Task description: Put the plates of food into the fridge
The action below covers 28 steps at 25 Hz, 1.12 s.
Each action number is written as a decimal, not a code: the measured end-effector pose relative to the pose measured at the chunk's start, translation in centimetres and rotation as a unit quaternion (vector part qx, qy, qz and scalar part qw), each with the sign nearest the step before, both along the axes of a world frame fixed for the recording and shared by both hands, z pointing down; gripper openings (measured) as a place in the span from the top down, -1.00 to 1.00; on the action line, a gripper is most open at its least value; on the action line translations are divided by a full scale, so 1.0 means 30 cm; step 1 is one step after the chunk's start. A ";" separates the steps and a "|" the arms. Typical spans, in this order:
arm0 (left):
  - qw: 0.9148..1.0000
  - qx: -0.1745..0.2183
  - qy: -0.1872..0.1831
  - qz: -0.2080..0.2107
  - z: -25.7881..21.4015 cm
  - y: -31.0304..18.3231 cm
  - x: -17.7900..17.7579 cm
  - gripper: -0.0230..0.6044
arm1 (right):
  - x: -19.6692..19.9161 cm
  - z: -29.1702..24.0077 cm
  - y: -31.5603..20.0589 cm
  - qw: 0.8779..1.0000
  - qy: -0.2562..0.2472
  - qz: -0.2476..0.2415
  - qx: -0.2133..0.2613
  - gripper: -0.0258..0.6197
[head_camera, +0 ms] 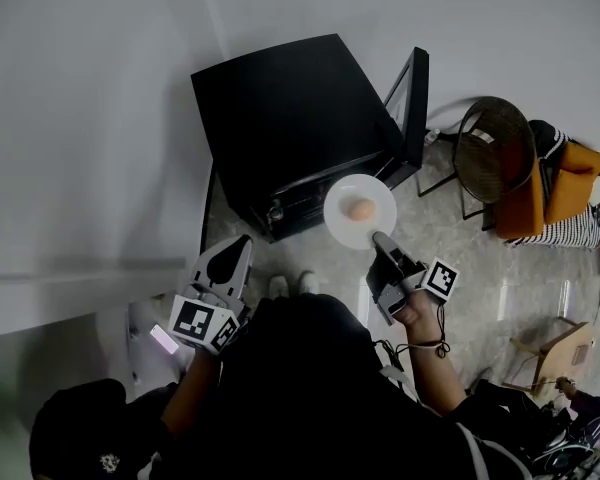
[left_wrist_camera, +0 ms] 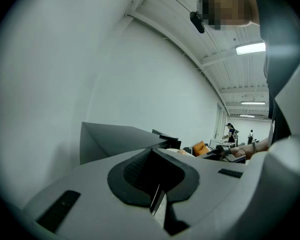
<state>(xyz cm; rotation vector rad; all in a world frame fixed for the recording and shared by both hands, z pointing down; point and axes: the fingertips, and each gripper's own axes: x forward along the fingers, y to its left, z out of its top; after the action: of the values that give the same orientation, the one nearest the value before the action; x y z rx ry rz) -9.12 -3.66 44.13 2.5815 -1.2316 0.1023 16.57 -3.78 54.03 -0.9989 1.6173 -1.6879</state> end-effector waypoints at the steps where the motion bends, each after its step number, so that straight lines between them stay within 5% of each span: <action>1: 1.000 0.000 -0.001 0.000 0.001 -0.002 0.000 0.85 | 0.002 0.024 -0.010 1.000 0.002 0.001 -0.007 0.81; 28: 1.000 0.000 -0.007 -0.028 0.001 0.001 -0.044 0.85 | -0.025 0.359 -0.374 0.997 0.050 0.018 -0.059 0.81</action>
<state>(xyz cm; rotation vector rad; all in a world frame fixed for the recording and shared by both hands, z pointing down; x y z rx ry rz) -10.46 -3.62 44.15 2.5472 -1.3082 0.1091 15.81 -15.01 64.79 -1.1802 1.5677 -1.7518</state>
